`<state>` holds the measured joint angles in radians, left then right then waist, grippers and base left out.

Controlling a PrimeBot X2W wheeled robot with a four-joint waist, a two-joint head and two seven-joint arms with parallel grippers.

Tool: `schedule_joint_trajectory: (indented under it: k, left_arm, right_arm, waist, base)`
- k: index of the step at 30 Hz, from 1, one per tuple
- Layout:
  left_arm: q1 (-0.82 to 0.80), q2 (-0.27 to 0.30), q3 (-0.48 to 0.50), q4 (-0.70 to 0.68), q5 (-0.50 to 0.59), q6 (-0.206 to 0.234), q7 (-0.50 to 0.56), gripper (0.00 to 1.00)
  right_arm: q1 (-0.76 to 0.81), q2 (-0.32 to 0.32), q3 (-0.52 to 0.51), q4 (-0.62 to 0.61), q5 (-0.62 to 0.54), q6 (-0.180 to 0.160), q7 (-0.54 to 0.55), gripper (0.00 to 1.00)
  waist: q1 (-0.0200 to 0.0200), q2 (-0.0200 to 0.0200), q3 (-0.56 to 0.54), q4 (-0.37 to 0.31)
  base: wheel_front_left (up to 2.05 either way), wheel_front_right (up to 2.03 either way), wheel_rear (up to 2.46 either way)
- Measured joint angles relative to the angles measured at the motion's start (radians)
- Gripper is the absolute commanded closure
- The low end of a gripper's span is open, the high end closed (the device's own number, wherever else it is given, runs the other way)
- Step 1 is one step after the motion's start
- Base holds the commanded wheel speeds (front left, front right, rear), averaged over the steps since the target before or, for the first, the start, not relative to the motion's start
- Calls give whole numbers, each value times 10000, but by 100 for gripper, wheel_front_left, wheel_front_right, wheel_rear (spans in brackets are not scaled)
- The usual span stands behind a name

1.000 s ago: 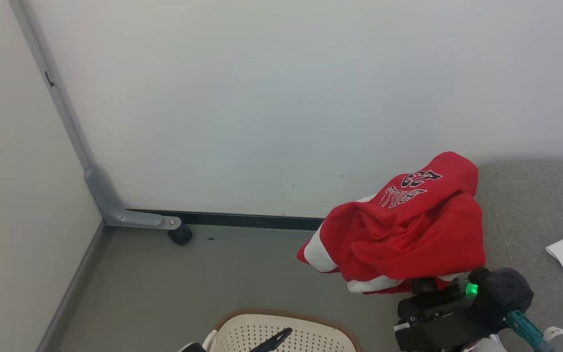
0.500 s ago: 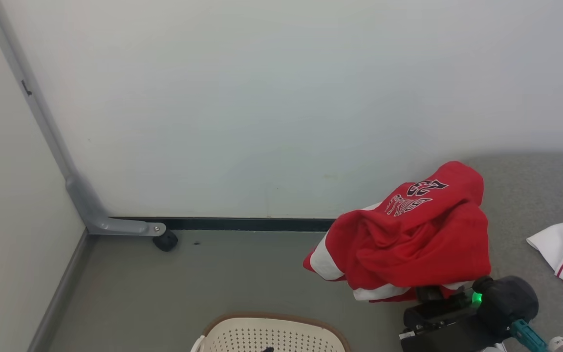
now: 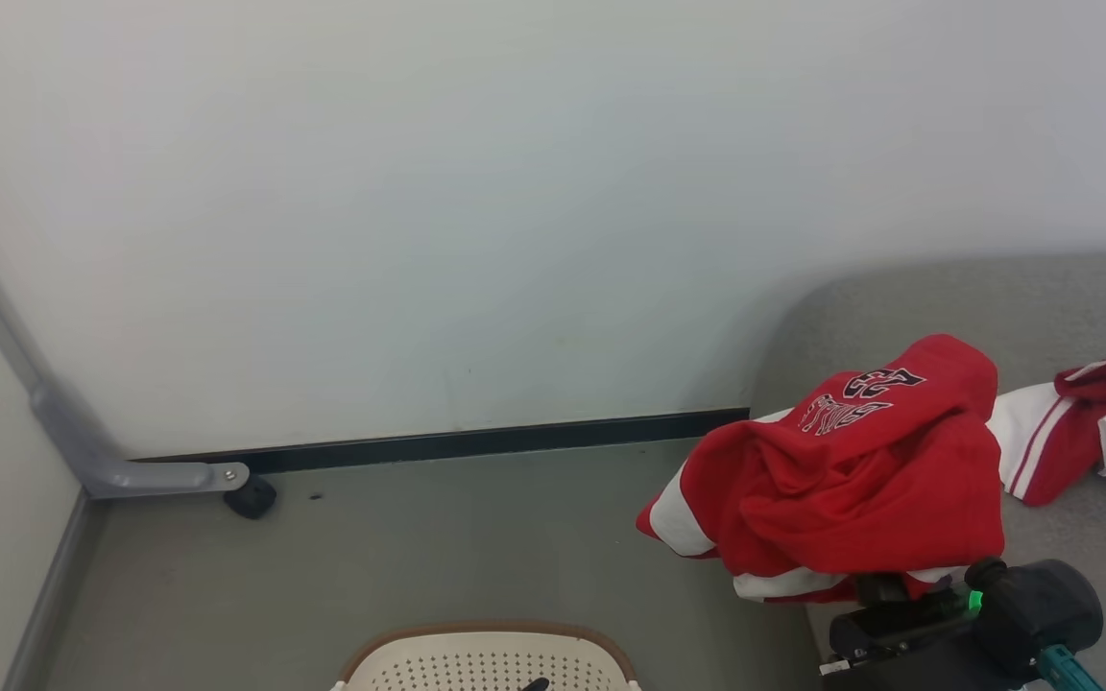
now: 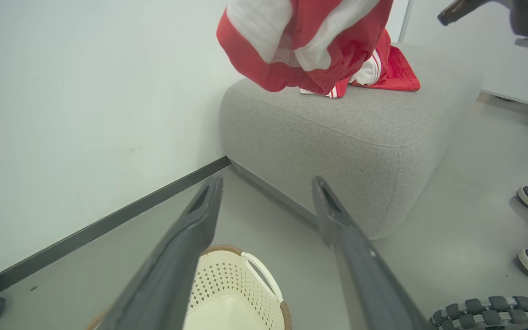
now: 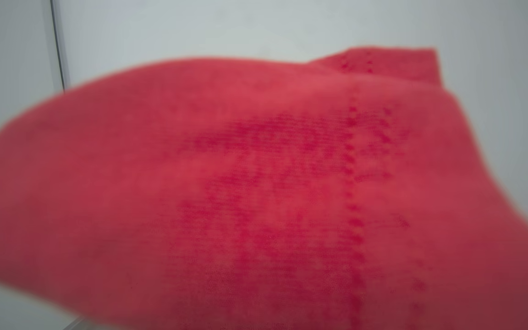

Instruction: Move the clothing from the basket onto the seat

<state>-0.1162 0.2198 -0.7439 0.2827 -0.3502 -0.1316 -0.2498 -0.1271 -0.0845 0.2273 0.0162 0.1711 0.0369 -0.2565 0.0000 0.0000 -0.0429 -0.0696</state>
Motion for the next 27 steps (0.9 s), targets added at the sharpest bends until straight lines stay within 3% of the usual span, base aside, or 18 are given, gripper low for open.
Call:
schedule_joint_trajectory:
  k: [27]
  left_arm:
    - [23,4,35,-558,130,0,0,0]
  right_arm:
    - [1009,-330,-832,-435,-487,-153,0,100]
  waist:
    - [0,0,169,-2926]
  base:
    - [0,0,0]
